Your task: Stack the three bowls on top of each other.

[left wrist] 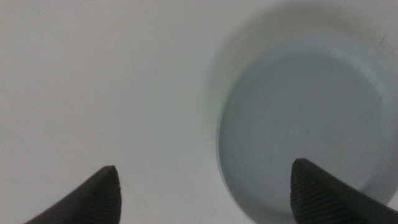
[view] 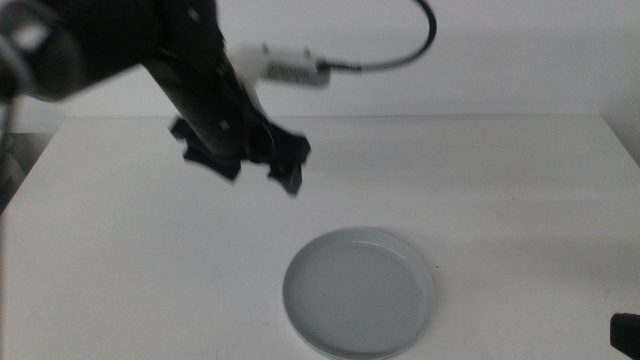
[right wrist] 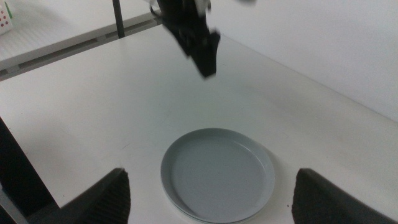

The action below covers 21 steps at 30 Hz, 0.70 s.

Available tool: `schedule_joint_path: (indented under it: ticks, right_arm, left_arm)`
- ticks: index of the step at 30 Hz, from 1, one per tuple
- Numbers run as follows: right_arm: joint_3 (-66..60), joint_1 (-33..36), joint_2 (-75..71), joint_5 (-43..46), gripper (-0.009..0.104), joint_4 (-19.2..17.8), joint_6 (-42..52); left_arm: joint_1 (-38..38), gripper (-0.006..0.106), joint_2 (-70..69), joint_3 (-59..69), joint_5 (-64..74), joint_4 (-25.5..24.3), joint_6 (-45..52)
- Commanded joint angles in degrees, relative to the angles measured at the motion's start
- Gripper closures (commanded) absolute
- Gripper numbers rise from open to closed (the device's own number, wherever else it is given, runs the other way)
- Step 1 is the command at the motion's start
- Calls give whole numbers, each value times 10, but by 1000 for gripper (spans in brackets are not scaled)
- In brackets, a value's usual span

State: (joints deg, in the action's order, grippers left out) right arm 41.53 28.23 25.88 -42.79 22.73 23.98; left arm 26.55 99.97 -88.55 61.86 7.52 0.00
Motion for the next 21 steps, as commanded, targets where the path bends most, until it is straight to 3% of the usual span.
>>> schedule_joint_path:
  ticks: [1,12,21]
  right_arm:
    - [13,1,6,40,27,9,7]
    - [13,1,6,40,27,9,7]
    - [13,1,6,40,27,9,7]
  left_arm:
    - [-1,11,-63,-16,-45,-13,-5]
    - [-1,12,-152,-16,-272,-86,-5]
    - [-5,12,-162,-14,-377,-91,-5]
